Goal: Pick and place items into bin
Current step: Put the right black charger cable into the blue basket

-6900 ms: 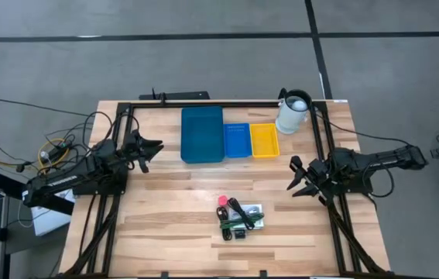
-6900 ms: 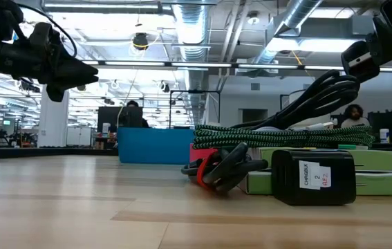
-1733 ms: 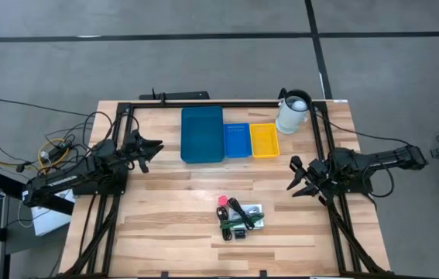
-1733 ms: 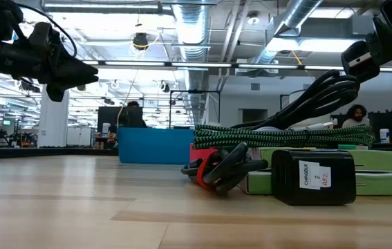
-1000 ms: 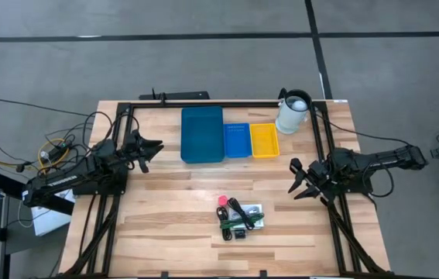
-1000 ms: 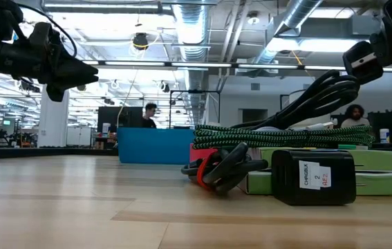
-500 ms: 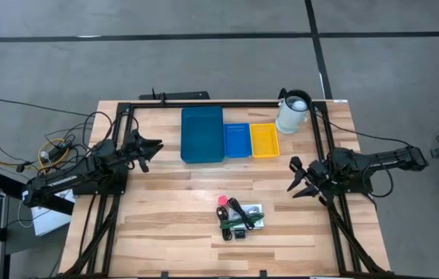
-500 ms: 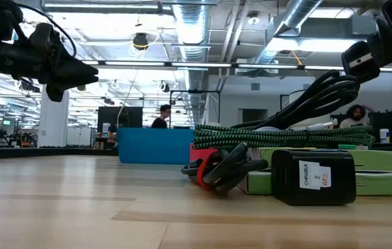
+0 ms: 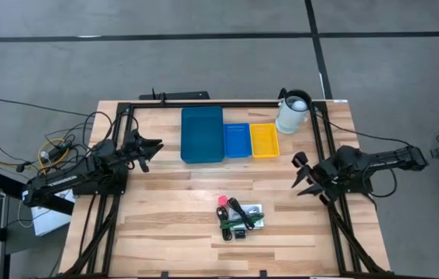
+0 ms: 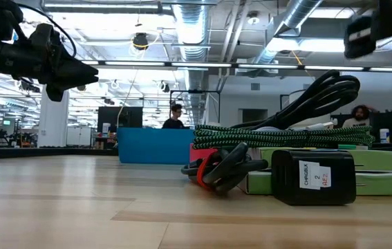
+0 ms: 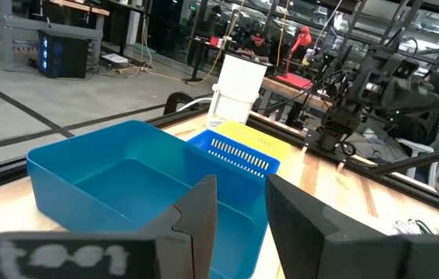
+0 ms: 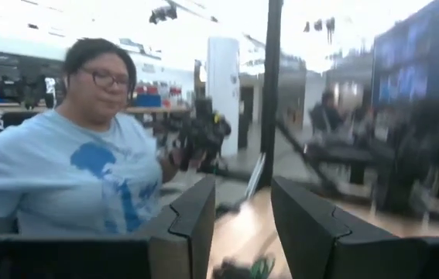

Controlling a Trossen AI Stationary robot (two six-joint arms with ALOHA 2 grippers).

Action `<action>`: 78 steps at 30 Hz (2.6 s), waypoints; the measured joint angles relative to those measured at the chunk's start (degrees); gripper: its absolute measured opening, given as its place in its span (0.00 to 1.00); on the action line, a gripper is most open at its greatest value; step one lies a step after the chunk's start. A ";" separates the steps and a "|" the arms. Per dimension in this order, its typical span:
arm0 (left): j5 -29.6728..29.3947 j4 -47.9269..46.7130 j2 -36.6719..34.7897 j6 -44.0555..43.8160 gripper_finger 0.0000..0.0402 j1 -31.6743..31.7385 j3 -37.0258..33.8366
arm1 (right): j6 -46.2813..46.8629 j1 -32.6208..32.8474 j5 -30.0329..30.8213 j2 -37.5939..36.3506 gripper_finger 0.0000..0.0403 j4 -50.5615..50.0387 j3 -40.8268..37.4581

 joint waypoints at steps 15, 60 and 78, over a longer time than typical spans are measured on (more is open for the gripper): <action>-0.04 -0.04 -0.01 0.02 0.25 0.00 0.00 | -0.65 0.00 8.55 0.00 0.30 6.06 0.00; 21.46 31.07 3.81 5.35 0.20 -8.94 1.02 | 5.44 0.00 16.21 5.31 0.30 3.12 0.98; 21.35 24.15 48.27 24.42 0.07 -13.31 26.93 | 5.46 0.00 16.21 5.31 0.30 3.19 0.99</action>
